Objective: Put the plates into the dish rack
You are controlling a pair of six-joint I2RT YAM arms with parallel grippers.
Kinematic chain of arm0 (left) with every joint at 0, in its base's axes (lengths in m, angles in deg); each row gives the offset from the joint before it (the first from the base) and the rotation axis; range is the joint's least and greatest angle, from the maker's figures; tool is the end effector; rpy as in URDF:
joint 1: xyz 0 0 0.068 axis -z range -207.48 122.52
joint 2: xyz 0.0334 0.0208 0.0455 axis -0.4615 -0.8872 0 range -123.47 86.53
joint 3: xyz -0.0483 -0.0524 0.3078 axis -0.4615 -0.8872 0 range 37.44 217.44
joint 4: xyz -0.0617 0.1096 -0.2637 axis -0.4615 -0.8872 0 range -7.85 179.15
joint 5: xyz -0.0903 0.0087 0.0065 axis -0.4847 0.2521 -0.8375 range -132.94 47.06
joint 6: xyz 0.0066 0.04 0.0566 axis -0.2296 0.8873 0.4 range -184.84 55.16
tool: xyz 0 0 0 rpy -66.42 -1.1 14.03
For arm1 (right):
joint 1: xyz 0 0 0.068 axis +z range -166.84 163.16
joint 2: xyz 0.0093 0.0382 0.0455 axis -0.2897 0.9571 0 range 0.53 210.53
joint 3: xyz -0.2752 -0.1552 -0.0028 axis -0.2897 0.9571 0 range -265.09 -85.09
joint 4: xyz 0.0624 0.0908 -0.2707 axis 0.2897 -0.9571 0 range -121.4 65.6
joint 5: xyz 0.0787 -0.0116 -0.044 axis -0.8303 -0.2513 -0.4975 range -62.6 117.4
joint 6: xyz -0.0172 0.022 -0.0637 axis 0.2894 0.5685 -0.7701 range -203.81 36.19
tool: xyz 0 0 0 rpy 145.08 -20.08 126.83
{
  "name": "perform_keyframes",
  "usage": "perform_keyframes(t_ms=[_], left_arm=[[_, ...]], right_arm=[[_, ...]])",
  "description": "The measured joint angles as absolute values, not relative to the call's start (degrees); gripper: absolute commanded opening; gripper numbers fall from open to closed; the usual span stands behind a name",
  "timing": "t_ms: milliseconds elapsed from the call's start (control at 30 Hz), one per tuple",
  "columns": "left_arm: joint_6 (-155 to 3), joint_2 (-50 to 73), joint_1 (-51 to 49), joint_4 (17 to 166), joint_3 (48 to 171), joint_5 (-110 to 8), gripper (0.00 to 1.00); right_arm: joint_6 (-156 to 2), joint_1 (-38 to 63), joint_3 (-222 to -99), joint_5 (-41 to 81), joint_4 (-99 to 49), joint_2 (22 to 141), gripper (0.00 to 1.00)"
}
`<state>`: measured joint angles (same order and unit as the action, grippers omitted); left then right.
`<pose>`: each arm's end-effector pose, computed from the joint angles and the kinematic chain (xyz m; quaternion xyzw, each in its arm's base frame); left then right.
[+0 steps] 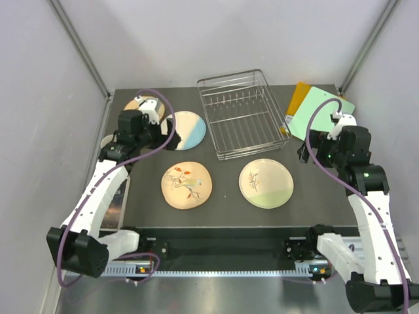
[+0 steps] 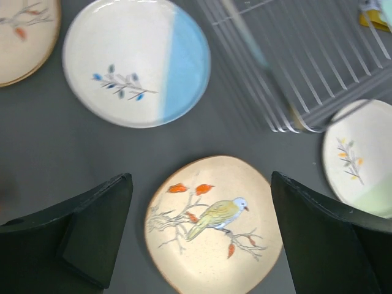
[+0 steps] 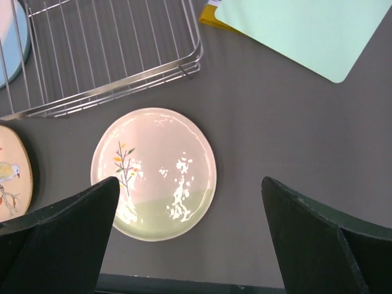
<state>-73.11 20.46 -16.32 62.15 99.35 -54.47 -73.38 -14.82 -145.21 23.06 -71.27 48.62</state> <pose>0.2793 -0.0668 0.3681 0.0712 0.8651 -0.1687 0.4670 0.1799 0.0106 0.3851 0.0475 0.8846 0.0836 0.4563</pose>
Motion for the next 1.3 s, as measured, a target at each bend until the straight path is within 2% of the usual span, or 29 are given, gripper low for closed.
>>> perform_keyframes(t_ms=[300, 567, 733, 1000, 1300], left_arm=[[-68.37, 16.66, -2.27, 60.71, 101.54, -54.88, 0.98], [-66.53, 11.17, 10.93, 61.47, 98.89, -54.51, 0.96], [-68.57, 4.44, 15.56, 65.08, 96.73, -56.15, 0.96], [-74.64, -6.16, 18.25, 78.15, 91.20, -57.00, 0.96], [-77.48, -10.42, 18.71, 87.26, 89.69, -56.65, 0.96]], right_arm=[[-77.20, -22.75, -143.70, 11.65, -72.08, 48.82, 1.00], [-75.00, -29.20, -131.16, -1.46, -69.61, 52.43, 1.00], [-73.40, -33.44, -127.13, -7.03, -66.60, 56.23, 1.00], [-69.88, -33.79, -122.04, -6.01, -61.98, 61.04, 1.00], [-61.92, -33.73, -115.38, 1.64, -56.34, 64.38, 1.00]])
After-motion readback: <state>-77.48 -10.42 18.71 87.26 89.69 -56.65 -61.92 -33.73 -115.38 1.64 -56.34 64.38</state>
